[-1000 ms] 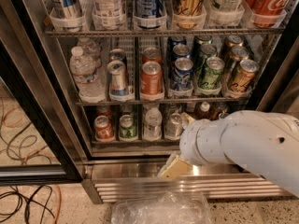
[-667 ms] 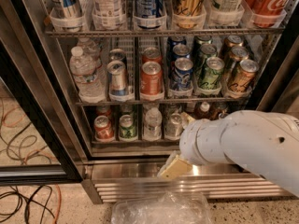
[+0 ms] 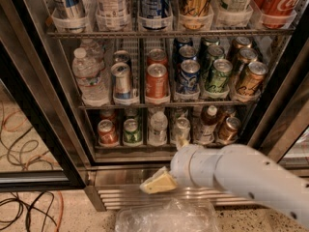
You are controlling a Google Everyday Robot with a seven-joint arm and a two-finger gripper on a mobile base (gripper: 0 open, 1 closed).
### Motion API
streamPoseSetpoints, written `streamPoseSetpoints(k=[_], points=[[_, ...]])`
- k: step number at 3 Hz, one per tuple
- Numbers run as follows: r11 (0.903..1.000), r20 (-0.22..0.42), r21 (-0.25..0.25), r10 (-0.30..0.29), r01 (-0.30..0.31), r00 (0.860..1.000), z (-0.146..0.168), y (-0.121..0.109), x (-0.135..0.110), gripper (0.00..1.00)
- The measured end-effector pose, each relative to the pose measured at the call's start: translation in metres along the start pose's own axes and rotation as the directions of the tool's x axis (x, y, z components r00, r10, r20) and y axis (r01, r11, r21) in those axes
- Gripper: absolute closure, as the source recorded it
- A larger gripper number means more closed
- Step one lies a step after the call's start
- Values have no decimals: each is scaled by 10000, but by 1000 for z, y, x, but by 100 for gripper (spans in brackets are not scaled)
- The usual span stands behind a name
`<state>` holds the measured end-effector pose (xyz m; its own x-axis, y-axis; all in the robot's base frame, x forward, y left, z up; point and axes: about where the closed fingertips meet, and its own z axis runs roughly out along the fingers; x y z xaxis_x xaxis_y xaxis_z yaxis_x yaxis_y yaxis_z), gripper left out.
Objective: Pick coke can from bottom shelf of fridge
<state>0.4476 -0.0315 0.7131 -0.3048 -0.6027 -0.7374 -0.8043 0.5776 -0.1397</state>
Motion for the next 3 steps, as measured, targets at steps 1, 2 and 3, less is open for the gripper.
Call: streamPoseSetpoints(k=[1,2,3], points=[[9904,679,-883,1121,-1059,9914,59,57,11,0],[9892,1134,-725,1349,-1273,9843,74,57,3,0],[9896,1124,-695,1335,-1263,9846,73,57,4,0]])
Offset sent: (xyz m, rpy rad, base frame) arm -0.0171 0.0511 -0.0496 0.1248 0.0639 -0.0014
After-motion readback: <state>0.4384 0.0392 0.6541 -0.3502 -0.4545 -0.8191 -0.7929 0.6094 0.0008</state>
